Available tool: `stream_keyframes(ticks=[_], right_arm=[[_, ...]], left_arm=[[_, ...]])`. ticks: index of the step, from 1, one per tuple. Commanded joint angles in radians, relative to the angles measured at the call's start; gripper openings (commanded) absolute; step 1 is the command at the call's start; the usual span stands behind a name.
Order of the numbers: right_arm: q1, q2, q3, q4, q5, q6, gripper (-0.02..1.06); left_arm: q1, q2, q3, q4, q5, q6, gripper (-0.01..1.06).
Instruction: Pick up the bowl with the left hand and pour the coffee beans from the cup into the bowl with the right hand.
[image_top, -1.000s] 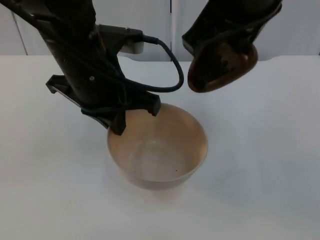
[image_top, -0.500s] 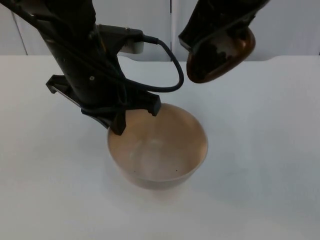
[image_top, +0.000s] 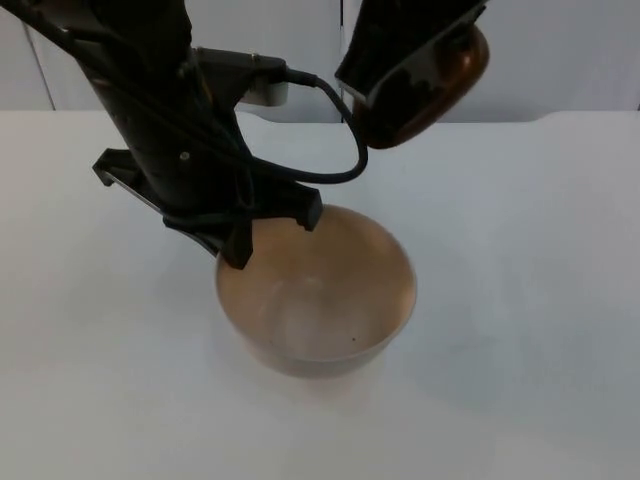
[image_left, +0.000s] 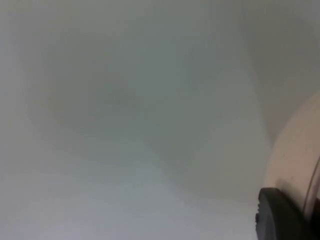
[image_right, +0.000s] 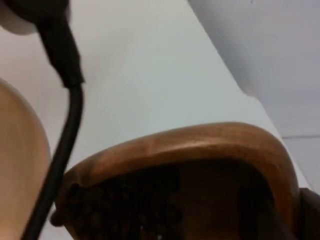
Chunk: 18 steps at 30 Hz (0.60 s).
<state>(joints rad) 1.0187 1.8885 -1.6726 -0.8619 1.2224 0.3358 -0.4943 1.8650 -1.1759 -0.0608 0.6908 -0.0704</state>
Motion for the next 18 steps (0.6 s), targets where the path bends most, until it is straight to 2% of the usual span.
stream_keyframes(ticks=[1, 7, 18], right_arm=[[0.015, -0.006, -0.007, -0.03, -0.001, -0.018, 0.0], [0.03, -0.006, -0.007, -0.067, -0.001, -0.046, 0.0], [0.037, -0.006, -0.007, -0.082, -0.001, -0.109, 0.0]], left_arm=[[-0.005, -0.001, -0.004, -0.007, -0.007, -0.009, 0.0], [-0.005, -0.001, -0.004, -0.007, -0.005, -0.009, 0.0], [-0.005, -0.001, -0.004, -0.005, -0.005, -0.009, 0.0]])
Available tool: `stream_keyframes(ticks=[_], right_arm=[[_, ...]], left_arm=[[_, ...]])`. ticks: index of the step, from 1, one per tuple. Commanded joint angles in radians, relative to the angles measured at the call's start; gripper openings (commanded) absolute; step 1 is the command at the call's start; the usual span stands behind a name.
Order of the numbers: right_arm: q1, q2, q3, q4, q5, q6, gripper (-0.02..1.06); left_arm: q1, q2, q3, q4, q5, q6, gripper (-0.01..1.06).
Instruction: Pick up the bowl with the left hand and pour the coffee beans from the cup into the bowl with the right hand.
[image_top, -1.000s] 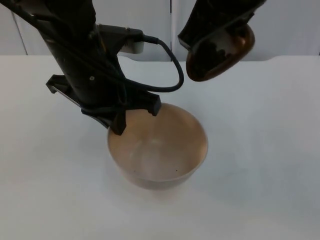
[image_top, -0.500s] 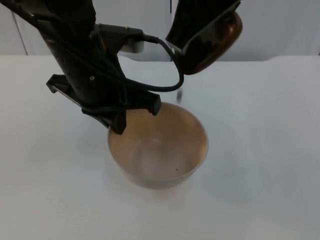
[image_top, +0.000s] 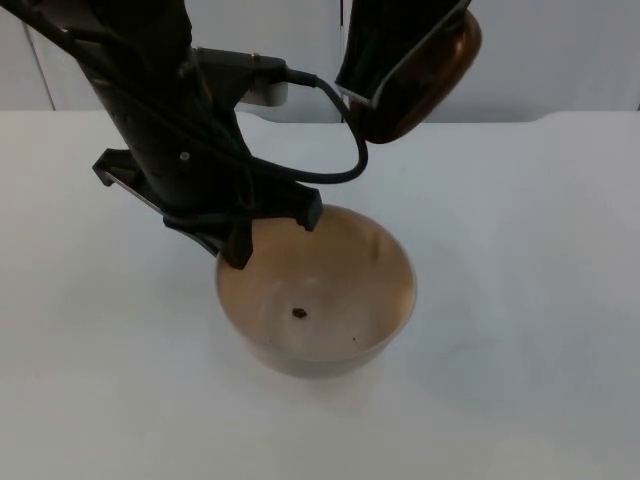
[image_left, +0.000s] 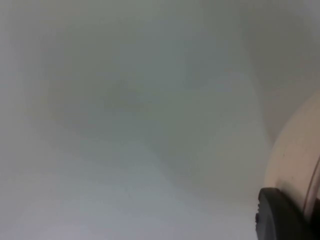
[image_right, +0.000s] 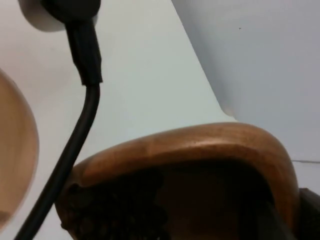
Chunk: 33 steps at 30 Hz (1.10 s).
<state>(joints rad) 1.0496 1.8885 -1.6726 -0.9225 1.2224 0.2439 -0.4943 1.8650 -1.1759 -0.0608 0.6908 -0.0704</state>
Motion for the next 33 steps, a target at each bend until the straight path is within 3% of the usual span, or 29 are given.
stream_keyframes(ticks=[1, 20, 33], right_arm=[[0.006, -0.006, -0.007, -0.021, -0.001, -0.017, 0.0], [0.01, -0.005, -0.007, -0.051, -0.001, -0.079, 0.0], [0.046, 0.035, -0.007, -0.126, -0.001, -0.099, 0.0]], left_arm=[[-0.005, -0.001, -0.004, -0.005, -0.005, -0.009, 0.0], [-0.005, -0.001, -0.004, -0.005, -0.005, -0.009, 0.0], [-0.005, -0.001, -0.004, -0.003, -0.007, -0.009, 0.0]])
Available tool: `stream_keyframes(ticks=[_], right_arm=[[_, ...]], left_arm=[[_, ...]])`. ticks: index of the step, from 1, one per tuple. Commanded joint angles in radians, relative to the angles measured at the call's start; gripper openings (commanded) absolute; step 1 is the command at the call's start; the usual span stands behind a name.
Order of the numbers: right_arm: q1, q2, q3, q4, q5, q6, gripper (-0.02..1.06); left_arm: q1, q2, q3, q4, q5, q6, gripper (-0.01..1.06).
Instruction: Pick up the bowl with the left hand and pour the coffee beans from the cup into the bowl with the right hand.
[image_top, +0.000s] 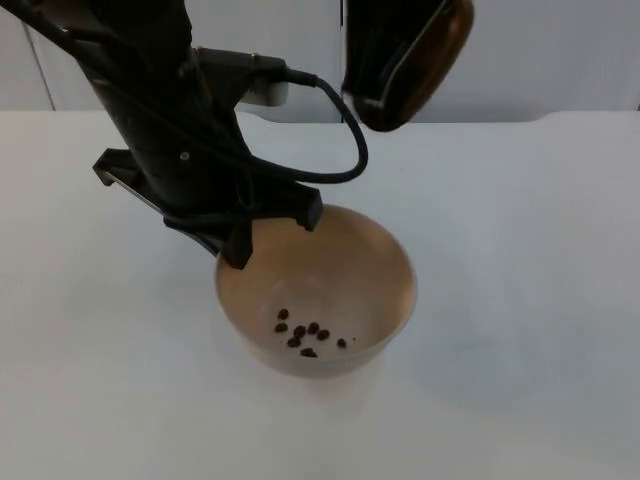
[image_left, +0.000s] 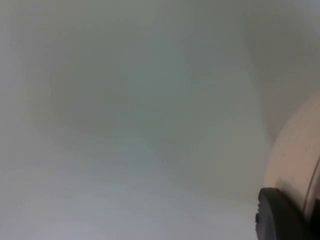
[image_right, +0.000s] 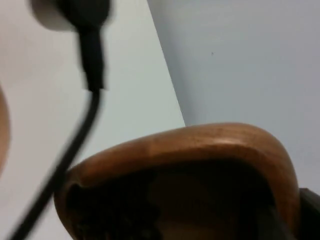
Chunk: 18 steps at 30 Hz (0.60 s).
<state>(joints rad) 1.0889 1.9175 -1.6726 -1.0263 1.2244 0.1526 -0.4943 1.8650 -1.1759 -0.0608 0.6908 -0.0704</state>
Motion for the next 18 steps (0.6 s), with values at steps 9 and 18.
stream_keyframes(ticks=[9, 18], right_arm=[[0.013, 0.019, -0.007, -0.044, -0.003, -0.012, 0.0], [0.017, 0.019, -0.007, -0.052, -0.003, -0.038, 0.0]], left_arm=[[-0.005, -0.001, -0.004, -0.003, -0.001, -0.009, 0.0], [-0.005, -0.001, -0.004, -0.003, -0.001, -0.009, 0.0]])
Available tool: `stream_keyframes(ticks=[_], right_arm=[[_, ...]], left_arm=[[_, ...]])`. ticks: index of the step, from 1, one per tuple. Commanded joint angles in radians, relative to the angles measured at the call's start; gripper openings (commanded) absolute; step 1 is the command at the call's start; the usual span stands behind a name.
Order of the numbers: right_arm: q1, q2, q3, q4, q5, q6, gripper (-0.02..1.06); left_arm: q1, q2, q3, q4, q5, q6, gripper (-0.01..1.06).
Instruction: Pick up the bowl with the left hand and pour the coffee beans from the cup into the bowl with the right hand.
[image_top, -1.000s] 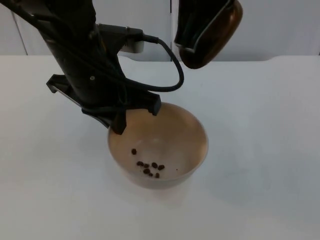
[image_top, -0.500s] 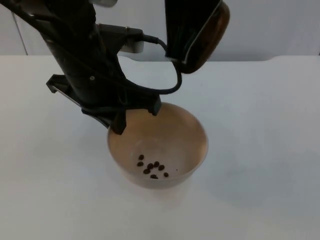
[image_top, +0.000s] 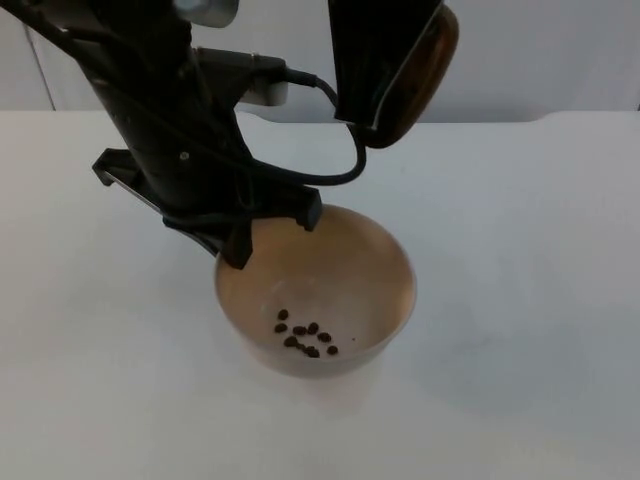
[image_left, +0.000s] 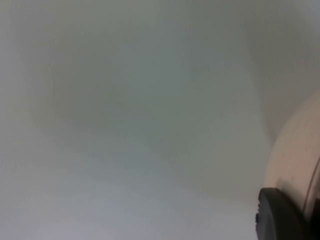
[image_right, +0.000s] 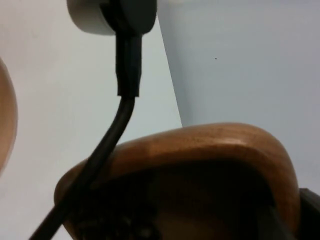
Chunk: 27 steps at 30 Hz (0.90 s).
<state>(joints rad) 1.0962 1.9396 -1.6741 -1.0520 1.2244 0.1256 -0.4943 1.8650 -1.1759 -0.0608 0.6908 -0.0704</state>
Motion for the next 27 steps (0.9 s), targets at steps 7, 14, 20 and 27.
stream_keyframes(ticks=[7, 14, 20, 27], right_arm=[[0.019, -0.003, -0.005, -0.043, -0.003, -0.014, 0.0], [0.018, -0.003, -0.005, -0.045, -0.003, -0.025, 0.0], [0.018, -0.003, -0.005, -0.045, -0.003, -0.029, 0.0], [0.018, -0.003, -0.005, -0.048, -0.003, -0.039, 0.0]], left_arm=[[-0.005, -0.001, -0.004, 0.0, -0.002, -0.009, 0.0], [-0.005, -0.001, -0.004, 0.0, -0.002, -0.009, 0.0], [-0.005, -0.001, -0.004, 0.0, -0.002, -0.009, 0.0], [-0.005, -0.001, -0.004, 0.0, -0.002, -0.009, 0.0]])
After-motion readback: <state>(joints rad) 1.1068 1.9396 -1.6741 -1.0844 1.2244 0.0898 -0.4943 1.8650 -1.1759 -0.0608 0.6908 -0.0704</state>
